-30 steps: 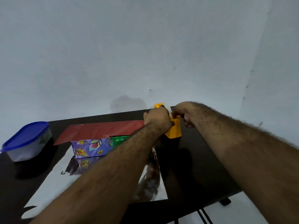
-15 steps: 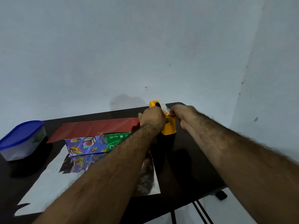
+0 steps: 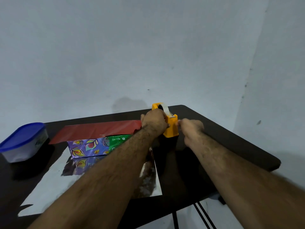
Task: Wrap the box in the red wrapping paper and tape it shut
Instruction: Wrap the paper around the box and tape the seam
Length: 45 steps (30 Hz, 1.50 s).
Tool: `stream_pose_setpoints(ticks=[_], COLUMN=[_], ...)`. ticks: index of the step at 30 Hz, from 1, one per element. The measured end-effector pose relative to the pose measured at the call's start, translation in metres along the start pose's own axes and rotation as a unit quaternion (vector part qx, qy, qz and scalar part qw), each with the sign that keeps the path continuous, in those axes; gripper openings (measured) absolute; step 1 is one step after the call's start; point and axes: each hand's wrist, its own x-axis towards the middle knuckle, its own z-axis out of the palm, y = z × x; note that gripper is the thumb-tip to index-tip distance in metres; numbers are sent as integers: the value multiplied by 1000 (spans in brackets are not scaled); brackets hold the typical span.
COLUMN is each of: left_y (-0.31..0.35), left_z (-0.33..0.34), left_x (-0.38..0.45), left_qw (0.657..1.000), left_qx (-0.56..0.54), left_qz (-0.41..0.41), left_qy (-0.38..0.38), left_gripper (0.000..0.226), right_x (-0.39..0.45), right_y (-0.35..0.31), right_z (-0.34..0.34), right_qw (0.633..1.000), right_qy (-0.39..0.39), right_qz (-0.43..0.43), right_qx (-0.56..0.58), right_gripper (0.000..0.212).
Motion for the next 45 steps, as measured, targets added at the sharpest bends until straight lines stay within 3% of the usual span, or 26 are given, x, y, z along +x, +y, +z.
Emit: stream_pose_setpoints(ticks=[3, 6, 8, 10, 21, 24, 26, 28, 30, 32, 35, 37, 39, 45], left_y=[-7, -17, -23, -32, -76, -88, -100, -118, -135, -153, -171, -179, -183, -193], left_z=[-7, -22, -42, -60, -115, -131, -141, -152, -158, -158, -147, -138, -133, -124], left_x=[-2, -9, -19, -27, -65, -70, -71, -72, -75, -78, -79, -81, -82, -78], left_qw=[989, 902, 852, 835, 865, 874, 889, 897, 897, 893, 884, 886, 887, 891], left_qx=[-143, -426, -521, -548, -502, -486, -457, -438, -435, -443, -457, -450, -446, -440], left_qz=[-12, -38, -51, -52, -5, -19, -38, -65, -78, -78, -92, -94, -94, -68], left_qy=[41, 61, 21, -12, -3, -5, -7, -12, -23, -27, -40, -59, -72, -88], left_gripper=[26, 5, 19, 32, 11, 6, 12, 16, 11, 13, 13, 15, 4, 11], right_x=[-12, -15, -23, -32, -80, -87, -86, -78, -71, -67, -60, -57, -56, -46], right_y=[-28, -43, -47, -51, -52, -51, -49, -43, -33, -21, -5, 4, 10, 30], right_z=[0, 8, 18, 27, 61, 62, 58, 54, 51, 54, 59, 58, 54, 49], right_qw=[989, 978, 971, 964, 943, 955, 949, 917, 862, 782, 618, 561, 567, 640], right_qy=[-88, -122, -148, -176, -281, -272, -268, -235, -223, -279, -349, -345, -333, -291], right_qz=[19, 36, 40, 38, 12, -62, -168, -309, -422, -508, -592, -610, -620, -632], right_qx=[116, 168, 182, 197, 180, 100, 14, -94, -170, -229, -382, -440, -428, -327], right_gripper=[8, 6, 15, 21, 27, 22, 22, 27, 15, 31, 46, 45, 41, 27])
